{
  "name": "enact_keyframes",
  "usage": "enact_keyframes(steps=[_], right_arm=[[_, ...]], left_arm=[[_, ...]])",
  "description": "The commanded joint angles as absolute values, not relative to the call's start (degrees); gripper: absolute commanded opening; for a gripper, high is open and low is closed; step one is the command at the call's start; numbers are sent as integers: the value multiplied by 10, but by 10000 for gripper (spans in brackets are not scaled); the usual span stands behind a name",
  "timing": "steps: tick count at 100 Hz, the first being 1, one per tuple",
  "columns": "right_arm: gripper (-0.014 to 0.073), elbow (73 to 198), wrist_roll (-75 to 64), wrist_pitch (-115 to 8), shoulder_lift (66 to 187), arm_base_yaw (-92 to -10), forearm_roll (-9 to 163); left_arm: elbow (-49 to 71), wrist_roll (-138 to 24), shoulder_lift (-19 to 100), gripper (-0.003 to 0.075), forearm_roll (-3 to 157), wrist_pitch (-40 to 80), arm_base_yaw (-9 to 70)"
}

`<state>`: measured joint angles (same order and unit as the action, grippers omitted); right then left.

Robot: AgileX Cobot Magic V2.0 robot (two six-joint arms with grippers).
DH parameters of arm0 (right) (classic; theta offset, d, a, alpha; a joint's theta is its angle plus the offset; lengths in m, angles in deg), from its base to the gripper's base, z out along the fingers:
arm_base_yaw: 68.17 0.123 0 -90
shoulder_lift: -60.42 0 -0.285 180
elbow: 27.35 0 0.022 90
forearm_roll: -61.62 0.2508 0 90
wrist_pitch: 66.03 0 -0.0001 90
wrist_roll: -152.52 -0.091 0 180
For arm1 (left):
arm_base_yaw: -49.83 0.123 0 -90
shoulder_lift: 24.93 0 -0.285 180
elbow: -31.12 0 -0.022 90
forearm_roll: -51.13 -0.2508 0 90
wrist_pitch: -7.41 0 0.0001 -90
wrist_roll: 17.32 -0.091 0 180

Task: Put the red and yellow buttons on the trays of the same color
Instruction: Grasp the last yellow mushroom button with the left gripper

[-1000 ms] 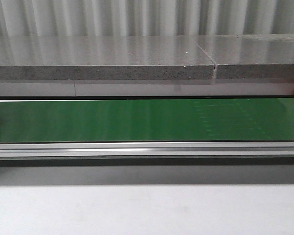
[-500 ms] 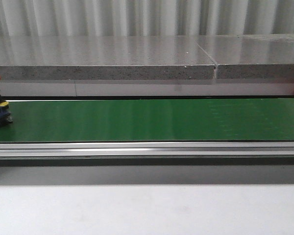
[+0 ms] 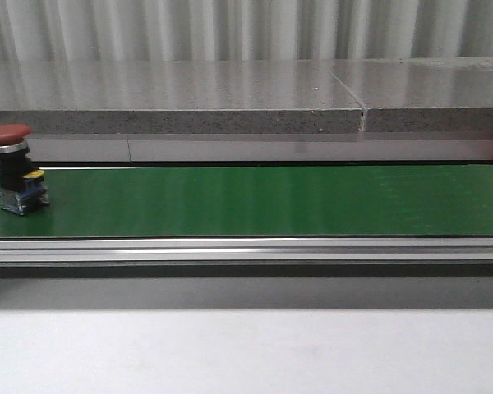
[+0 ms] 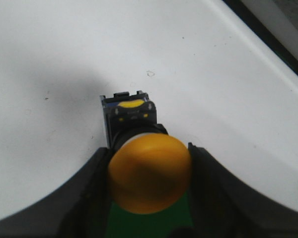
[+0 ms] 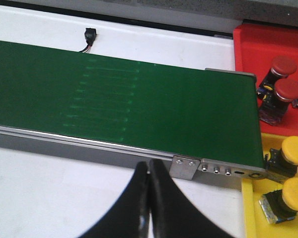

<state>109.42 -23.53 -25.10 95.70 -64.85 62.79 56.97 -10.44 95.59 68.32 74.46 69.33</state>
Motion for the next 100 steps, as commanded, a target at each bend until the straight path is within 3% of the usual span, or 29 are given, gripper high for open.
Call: enact_keyframes(steps=[1,46,100], right_arm=[[-69,1108,-232,-288,957,-650,623],[-69,1108,-232,-288,957,-650,623],[-69,1108,-232,-288,957,-650,623]], left_arm=[[589,-134,898,145,685,756,685],[569,-170,798,145,652,784,614],[361,-196,739,145,650,698,578]])
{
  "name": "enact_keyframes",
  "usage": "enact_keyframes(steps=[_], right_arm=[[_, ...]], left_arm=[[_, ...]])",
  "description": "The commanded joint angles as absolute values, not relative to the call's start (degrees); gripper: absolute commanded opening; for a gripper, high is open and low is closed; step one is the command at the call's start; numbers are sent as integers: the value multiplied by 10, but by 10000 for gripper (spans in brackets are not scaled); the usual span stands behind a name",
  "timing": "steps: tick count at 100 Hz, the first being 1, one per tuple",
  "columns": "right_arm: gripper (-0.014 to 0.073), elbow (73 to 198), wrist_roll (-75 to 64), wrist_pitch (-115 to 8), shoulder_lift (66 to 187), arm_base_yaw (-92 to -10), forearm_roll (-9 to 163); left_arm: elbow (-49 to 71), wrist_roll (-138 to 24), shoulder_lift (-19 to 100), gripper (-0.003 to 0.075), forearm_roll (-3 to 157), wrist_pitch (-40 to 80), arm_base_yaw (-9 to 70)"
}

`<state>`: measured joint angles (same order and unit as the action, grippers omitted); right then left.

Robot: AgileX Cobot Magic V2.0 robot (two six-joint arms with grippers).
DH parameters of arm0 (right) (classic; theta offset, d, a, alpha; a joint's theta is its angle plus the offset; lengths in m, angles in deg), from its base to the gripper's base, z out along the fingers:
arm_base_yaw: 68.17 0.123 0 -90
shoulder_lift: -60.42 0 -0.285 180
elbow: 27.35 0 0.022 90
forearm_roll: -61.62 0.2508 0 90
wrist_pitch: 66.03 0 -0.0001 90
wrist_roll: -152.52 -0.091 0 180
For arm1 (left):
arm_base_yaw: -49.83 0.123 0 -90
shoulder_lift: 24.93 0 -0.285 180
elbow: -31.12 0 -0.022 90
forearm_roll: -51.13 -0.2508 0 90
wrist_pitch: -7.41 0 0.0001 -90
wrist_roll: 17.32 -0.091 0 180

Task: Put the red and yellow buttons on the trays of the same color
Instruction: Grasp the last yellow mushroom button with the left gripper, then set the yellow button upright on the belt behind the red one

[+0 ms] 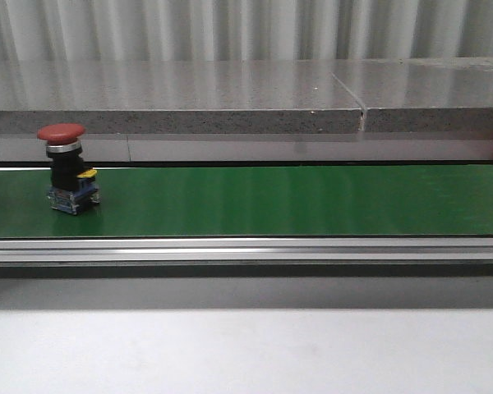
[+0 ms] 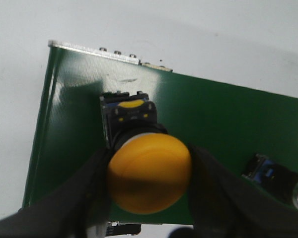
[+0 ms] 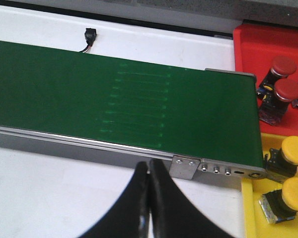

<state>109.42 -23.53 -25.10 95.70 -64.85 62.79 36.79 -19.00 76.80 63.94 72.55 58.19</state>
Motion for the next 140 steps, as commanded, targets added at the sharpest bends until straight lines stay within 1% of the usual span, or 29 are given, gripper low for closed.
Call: enact_keyframes(steps=[1,31,39,46,58,63,66,84,104,109,116,120,121,123,124,127,128,130,131,133,140], right_arm=[[-69,1108,-232,-288,957,-650,623],[-69,1108,-232,-288,957,-650,623],[-69,1108,-232,-288,957,-650,623],[-69,1108,-232,-288,957,-650,623],[-69,1108,-232,-288,957,-650,623],[-69,1108,-232,-288,957,-650,623],[-69,1108,-232,-288,957,-650,623],[-69,1108,-232,-288,957,-650,623],[-69,1108,-232,-288,957,-650,623],[-69,1108,-232,-288,957,-650,623],[-69,1108,-232,-288,957,-650,623],[-69,1108,-232,-288,957,-650,623],[-69,1108,-232,-288,957,-650,623],[-69,1108,-232,-288,957,-650,623],[-69,1108,-232,-288,957,-650,623],[-69,1108,-232,-288,957,-650,623],[-69,1108,-232,-288,957,-650,623],[-69,1108,-232,-288,957,-650,623],[-69,1108,-232,-288,957,-650,623],[-69,1108,-232,-288,957,-650,623],[-69,1108,-232,-288,957,-650,623]], left_arm=[[359,-196,739,145,651,697,578],[308,-197,740,147,630,675,578],[303,-197,740,174,630,672,578],[301,-197,740,243,630,670,578],[301,-197,740,437,630,660,578],[301,-197,740,495,630,650,578],[301,-197,740,514,630,641,578],[301,-199,732,512,632,614,578],[301,-241,701,510,632,591,571],[301,-248,689,489,631,583,565],[301,-261,672,395,626,568,554],[301,-277,661,300,624,557,549],[301,-281,659,262,624,556,547],[301,-285,653,222,624,552,544],[301,-287,651,181,624,551,542],[301,-287,641,97,623,547,538],[301,-287,639,55,623,546,538],[301,-288,633,13,623,547,534],[301,-288,631,-25,622,546,532],[301,-291,626,-16,620,546,529],[300,-303,607,-21,616,546,516]])
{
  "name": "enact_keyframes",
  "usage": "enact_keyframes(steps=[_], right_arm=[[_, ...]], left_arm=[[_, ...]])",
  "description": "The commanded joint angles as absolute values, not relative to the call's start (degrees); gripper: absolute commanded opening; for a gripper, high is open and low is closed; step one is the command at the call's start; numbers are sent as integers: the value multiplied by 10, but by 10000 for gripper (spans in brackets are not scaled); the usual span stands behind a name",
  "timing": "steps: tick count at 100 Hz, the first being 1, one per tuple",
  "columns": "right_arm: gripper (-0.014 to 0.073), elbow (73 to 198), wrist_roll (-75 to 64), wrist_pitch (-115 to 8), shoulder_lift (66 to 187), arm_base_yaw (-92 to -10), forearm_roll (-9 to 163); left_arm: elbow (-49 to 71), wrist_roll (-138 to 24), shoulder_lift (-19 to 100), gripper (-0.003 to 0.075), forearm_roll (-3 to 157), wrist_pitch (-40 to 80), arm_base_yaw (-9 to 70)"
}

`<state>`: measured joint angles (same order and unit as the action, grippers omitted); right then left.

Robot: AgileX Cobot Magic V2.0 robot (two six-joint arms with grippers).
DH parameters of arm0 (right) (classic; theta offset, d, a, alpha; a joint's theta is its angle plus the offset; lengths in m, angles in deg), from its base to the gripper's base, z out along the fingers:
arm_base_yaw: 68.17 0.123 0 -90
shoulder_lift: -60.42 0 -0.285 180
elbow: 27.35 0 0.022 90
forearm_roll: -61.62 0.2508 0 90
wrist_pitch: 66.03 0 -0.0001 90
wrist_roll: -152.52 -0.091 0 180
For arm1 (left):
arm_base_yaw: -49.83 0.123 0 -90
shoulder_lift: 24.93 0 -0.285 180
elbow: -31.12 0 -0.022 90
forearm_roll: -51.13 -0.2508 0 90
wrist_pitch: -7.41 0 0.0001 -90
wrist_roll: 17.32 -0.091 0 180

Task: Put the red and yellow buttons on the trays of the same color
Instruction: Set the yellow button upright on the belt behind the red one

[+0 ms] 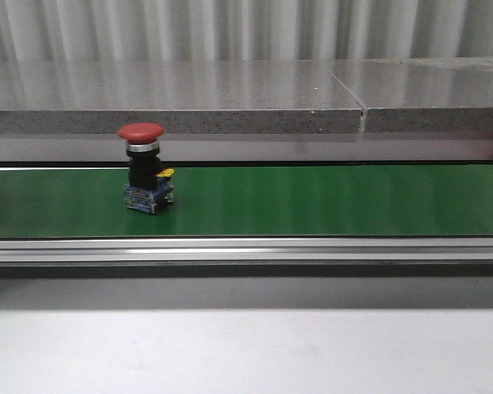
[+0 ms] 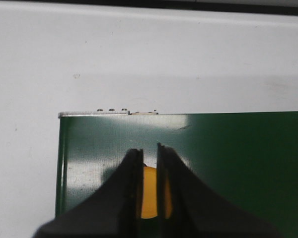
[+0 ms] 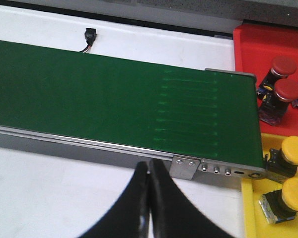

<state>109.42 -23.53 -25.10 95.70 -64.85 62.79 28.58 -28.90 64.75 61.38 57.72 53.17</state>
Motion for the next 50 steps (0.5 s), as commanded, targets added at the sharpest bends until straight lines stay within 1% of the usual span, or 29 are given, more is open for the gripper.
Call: enact_keyframes(steps=[1,16,30,50], right_arm=[[-69,1108,-232,-288,957,-650,623],[-69,1108,-232,-288,957,-650,623],[-69,1108,-232,-288,957,-650,623],[-69,1108,-232,-288,957,-650,623]], left_arm=[[299,-303,604,-21,615,545,513],[264,-303,557,-21,598,518,480],[193,-303,496,-21,576,446,454],[90,-303,418,-21,576,415,443]])
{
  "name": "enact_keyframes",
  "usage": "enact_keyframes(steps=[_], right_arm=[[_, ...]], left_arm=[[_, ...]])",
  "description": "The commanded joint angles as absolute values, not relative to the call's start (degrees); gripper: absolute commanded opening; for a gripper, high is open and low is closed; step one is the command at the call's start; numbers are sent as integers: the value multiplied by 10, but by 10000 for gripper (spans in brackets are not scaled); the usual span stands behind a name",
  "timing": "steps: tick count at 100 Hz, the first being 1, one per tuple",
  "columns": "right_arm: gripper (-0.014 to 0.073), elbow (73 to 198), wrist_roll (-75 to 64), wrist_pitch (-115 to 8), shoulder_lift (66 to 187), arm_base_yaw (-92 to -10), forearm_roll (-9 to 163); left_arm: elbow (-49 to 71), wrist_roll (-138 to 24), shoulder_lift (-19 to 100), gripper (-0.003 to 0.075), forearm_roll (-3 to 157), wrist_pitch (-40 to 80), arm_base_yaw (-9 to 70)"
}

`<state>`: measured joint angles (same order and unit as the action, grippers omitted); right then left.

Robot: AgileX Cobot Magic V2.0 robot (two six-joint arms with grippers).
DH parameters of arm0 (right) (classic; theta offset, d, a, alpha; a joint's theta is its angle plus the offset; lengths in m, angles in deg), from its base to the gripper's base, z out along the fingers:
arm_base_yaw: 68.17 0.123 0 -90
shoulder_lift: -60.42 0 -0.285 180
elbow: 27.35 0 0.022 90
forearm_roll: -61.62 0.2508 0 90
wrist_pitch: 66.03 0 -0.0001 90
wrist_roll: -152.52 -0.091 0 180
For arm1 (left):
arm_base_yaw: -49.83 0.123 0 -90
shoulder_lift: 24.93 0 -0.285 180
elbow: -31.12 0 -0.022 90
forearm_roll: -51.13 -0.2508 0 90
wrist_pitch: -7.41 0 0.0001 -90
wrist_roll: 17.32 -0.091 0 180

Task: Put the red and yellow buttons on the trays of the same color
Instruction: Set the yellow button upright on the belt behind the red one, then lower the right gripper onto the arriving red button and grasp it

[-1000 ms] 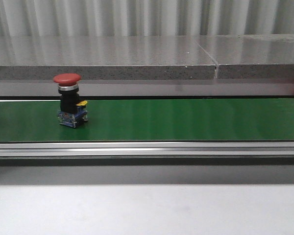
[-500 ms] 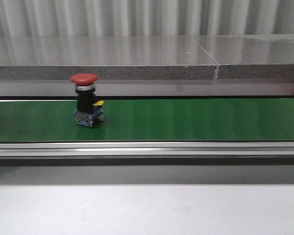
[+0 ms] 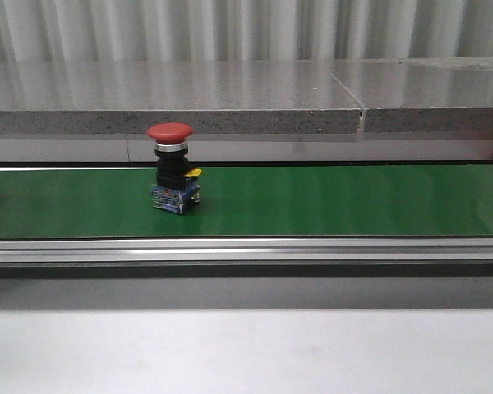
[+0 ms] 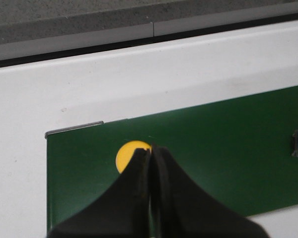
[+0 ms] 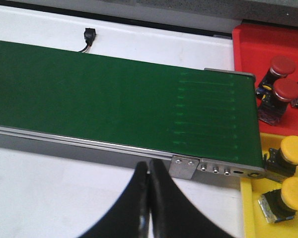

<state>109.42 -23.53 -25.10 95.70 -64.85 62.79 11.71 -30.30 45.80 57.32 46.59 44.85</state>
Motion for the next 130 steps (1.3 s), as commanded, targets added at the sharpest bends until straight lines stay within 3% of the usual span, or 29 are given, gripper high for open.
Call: enact_keyframes(steps=[1,61,93,103,122,130], right_arm=[[-69,1108,-232,-288,957,-650,623],[-69,1128,-232,-283,979,-649,629],[-58,1243,-232,-240,1128,-542,629],[43,1290,-232,-216,1191,-511,630],[475,1364,-232,-202,1292,-471,651],[595,1390,-232,-193,1327,-460,660]], left_arm=[[90,-303,415,-21,576,413,443],[-122,-303,183,-21,581,389,443],[-127,-303,177,-21,581,384,443],[-127,-303,177,-21,581,393,443],[-127,-303,178,-21,581,393,443],[-127,-303,178,-21,581,393,443]])
